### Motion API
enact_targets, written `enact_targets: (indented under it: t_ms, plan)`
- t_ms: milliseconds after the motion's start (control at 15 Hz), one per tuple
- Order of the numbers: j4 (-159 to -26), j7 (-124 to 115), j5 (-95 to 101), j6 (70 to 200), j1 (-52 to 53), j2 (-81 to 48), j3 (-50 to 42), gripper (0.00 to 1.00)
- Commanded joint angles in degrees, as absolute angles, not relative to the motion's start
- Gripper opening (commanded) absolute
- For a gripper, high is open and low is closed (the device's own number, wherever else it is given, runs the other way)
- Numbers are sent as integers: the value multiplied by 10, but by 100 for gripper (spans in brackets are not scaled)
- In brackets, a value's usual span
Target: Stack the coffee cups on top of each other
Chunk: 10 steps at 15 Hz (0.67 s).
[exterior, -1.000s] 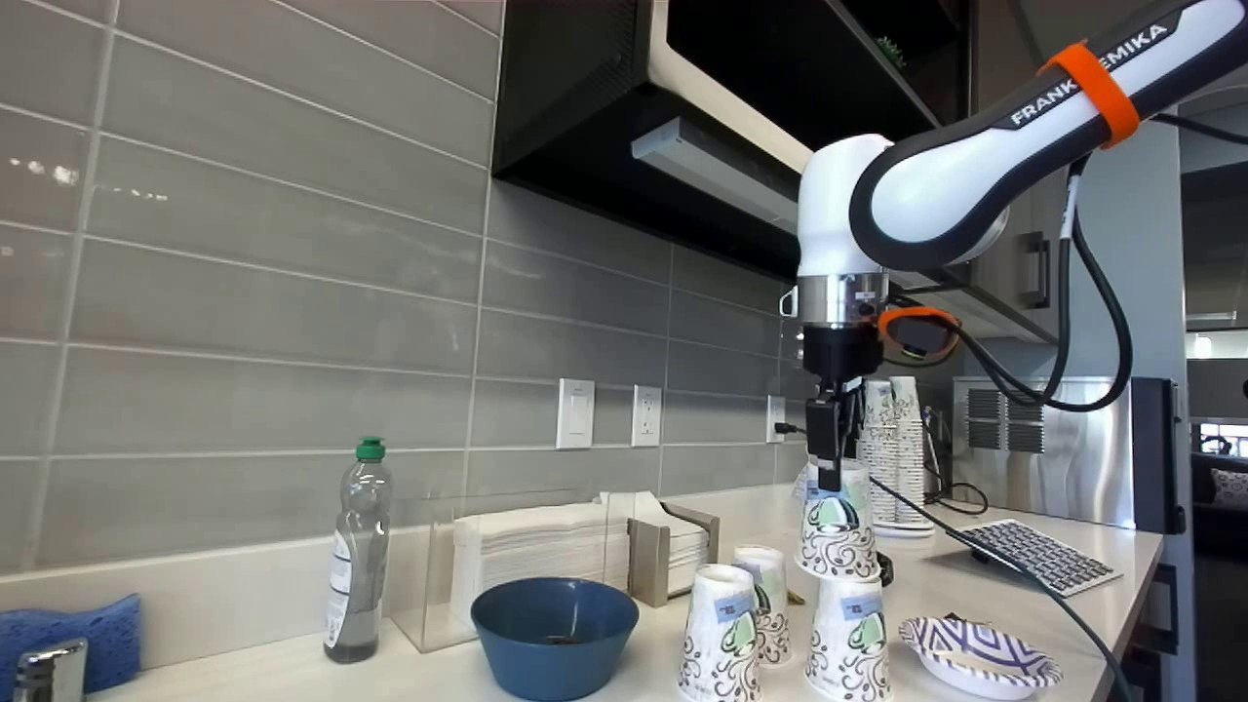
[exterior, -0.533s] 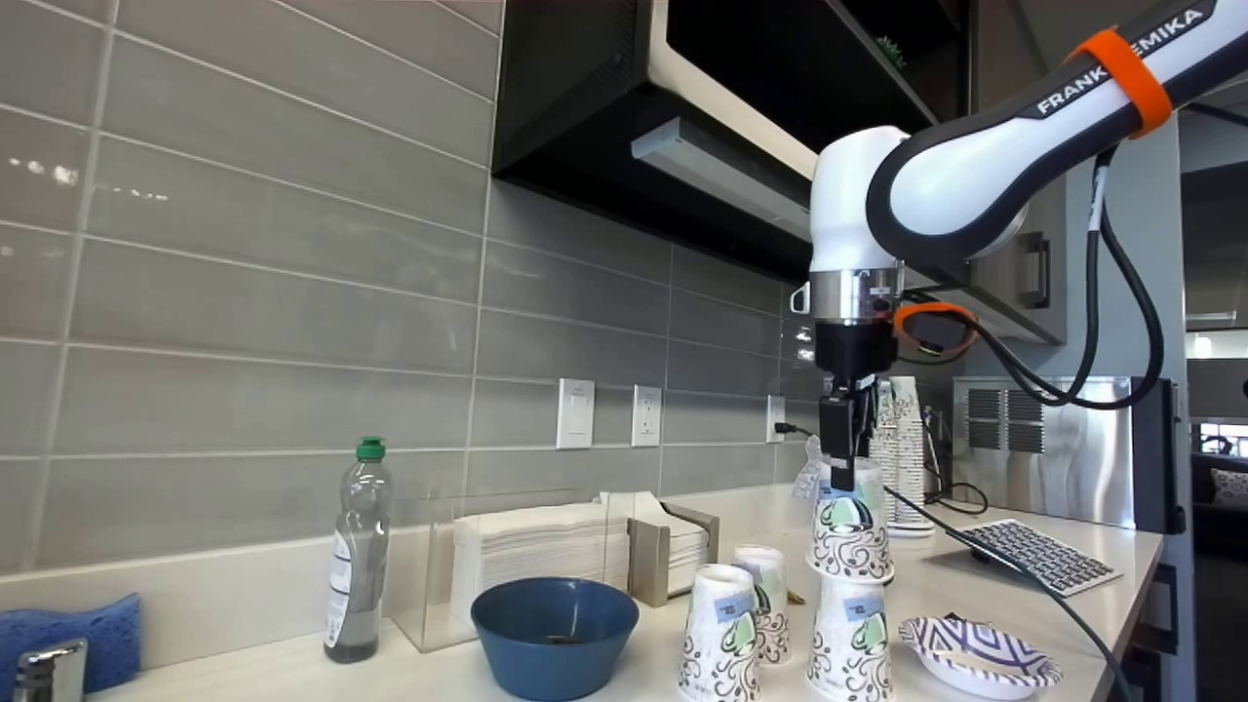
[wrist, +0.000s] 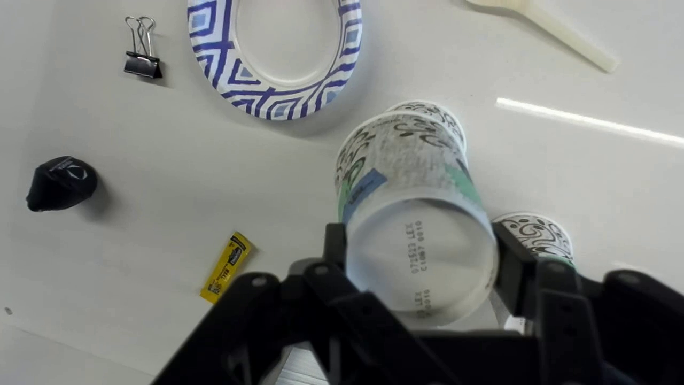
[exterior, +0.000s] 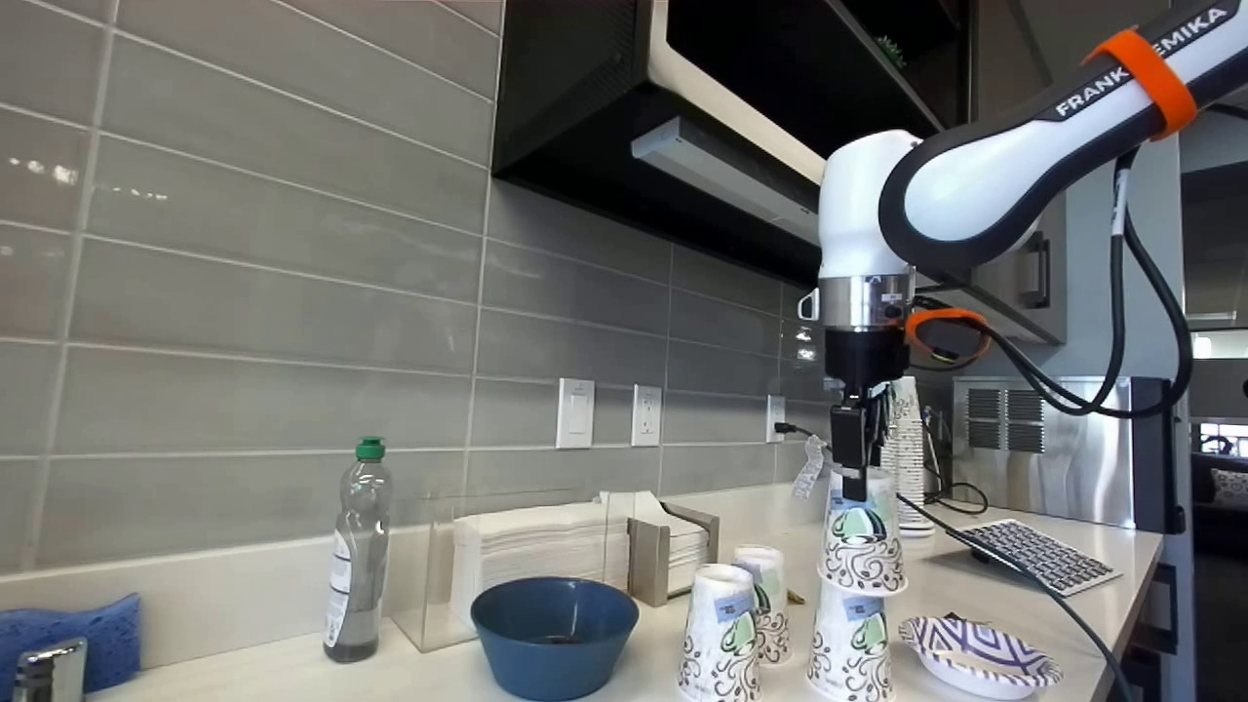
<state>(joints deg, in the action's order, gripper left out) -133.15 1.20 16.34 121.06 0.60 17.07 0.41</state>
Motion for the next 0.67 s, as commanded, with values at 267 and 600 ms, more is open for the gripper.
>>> enact_targets:
  t_ms: [267,600]
  plan:
    - [-1342,19,153,1252,-1,164,-1,93]
    - [-1326,22,156,1252,0,155,1,100]
